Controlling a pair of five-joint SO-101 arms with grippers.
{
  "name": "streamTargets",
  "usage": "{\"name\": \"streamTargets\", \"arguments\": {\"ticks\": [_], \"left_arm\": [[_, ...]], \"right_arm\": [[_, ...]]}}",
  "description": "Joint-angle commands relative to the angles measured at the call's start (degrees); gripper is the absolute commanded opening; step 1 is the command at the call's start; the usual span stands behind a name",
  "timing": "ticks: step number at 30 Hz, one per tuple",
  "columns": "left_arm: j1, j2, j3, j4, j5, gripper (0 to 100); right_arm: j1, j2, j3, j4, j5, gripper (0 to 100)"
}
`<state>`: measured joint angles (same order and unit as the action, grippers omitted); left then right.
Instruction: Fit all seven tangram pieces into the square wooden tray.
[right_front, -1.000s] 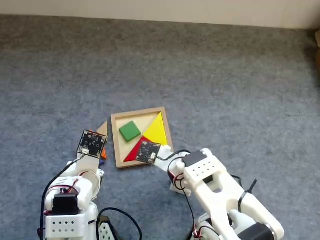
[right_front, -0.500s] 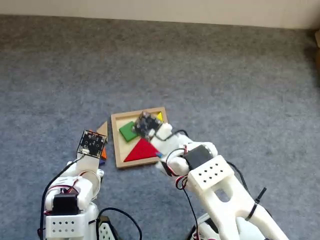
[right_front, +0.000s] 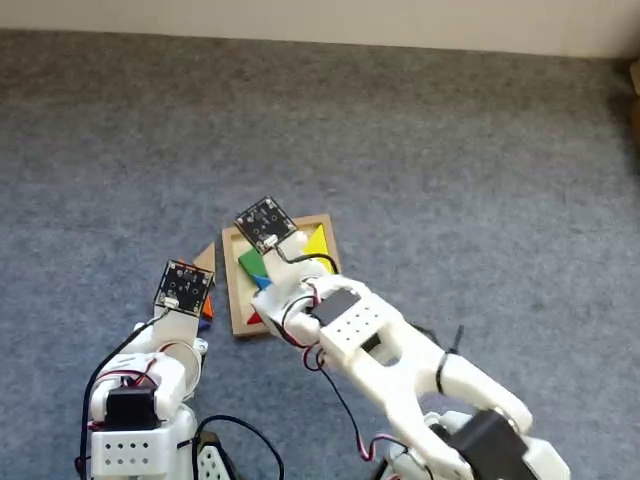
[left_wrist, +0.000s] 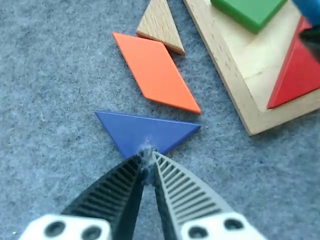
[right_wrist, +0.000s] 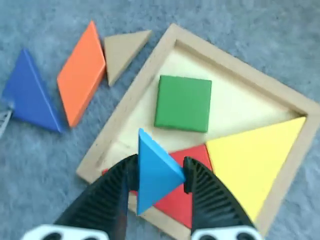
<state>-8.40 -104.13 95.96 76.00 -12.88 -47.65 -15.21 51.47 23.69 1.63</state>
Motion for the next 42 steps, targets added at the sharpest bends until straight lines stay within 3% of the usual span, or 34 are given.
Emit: {"name": "streamTargets", "arguments": {"ticks": [1,12,21,42], "left_arm": [[-0.6,-0.3,1.2,0.2,0.4,1],[-0.6,-0.3,1.2,0.2,0.4,1],[-0.6,-0.3,1.2,0.2,0.4,1],[-0.6,-0.3,1.2,0.2,0.4,1]], "right_arm": [[-1.2,0.7,-3.6,-5.6,-3.6,4.7],[-5.1,1.3,-3.6,-6.7,-8.5,4.7],[-5.2,1.3,-3.2,-12.9,-8.4,4.8],[-5.1,9.7,-5.1,-12.9,-8.4,5.8]]}}
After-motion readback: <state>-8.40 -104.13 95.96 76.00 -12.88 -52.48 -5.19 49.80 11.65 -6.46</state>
